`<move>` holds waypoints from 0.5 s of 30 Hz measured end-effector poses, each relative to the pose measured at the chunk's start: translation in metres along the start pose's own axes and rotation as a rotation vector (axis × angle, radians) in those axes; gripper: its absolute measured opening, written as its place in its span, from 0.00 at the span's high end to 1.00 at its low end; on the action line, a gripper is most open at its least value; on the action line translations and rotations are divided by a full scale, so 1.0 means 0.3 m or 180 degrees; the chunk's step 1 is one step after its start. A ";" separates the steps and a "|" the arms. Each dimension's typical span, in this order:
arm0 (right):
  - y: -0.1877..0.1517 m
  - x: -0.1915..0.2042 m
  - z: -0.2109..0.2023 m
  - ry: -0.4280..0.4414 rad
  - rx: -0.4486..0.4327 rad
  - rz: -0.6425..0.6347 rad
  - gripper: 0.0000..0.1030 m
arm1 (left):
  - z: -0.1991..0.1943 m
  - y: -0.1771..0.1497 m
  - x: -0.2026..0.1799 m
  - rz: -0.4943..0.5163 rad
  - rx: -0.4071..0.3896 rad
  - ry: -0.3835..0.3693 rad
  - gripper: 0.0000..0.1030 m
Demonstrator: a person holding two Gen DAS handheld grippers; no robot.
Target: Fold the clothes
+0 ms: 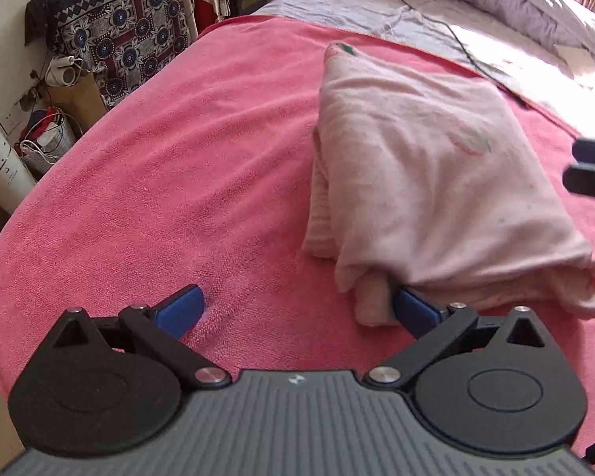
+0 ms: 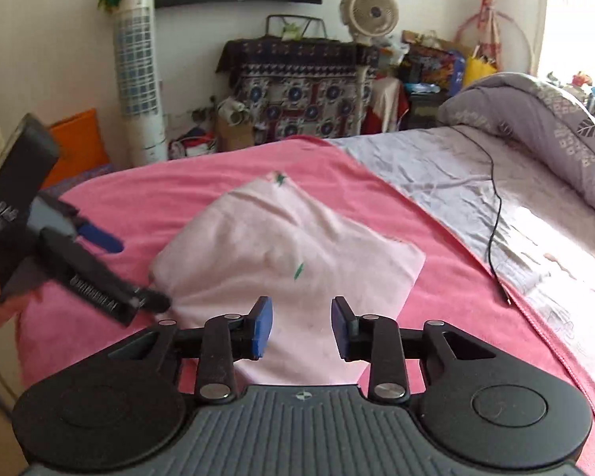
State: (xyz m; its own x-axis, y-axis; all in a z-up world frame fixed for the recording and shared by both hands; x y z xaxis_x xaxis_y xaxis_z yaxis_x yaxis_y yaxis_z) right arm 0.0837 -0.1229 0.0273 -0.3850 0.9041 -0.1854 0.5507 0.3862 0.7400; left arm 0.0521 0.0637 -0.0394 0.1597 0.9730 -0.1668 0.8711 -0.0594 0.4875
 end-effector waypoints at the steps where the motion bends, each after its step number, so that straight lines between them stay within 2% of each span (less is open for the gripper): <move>1: -0.033 0.006 0.038 -0.0020 0.0167 0.0024 0.68 | -0.002 -0.001 -0.002 0.0005 0.0016 0.0026 0.00; 3: -0.112 0.023 0.112 -0.0041 0.0550 0.0061 0.67 | -0.008 0.001 -0.006 0.0000 0.0033 0.0062 0.00; 6: -0.170 0.039 0.062 -0.0127 0.0303 -0.0032 0.67 | -0.036 0.017 -0.003 -0.0007 0.0001 0.0155 0.00; 9: -0.193 0.022 0.041 -0.0059 0.0351 0.0077 0.67 | -0.096 0.077 -0.007 0.0008 -0.0199 0.0209 0.00; 13: -0.224 0.007 0.049 0.0064 0.0377 0.0201 0.67 | -0.142 0.208 -0.081 0.0134 -0.0508 -0.0103 0.02; 14: -0.223 0.009 0.055 0.0079 0.0376 0.0206 0.67 | -0.138 0.236 -0.107 0.0179 -0.0536 -0.0187 0.05; 15: -0.223 0.012 0.060 0.0093 0.0375 0.0210 0.67 | -0.130 0.255 -0.130 0.0223 -0.0538 -0.0256 0.15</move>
State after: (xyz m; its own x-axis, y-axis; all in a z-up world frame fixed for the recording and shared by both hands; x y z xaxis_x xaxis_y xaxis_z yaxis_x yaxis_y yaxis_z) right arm 0.0588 -0.1422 -0.0345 -0.3657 0.9232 -0.1186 0.6581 0.3465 0.6685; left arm 0.0945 0.0300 0.0377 0.2597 0.9464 -0.1920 0.7672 -0.0814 0.6363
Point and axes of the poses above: each gripper's, at about its wrist camera, not at the fingertips, and z roughly the way its jaws point, x to its left, y to its top, the point moved 9 cm from there along z, roughly the way its jaws point, and after that the axes turned 14 degrees about -y, right-handed, at the moved point
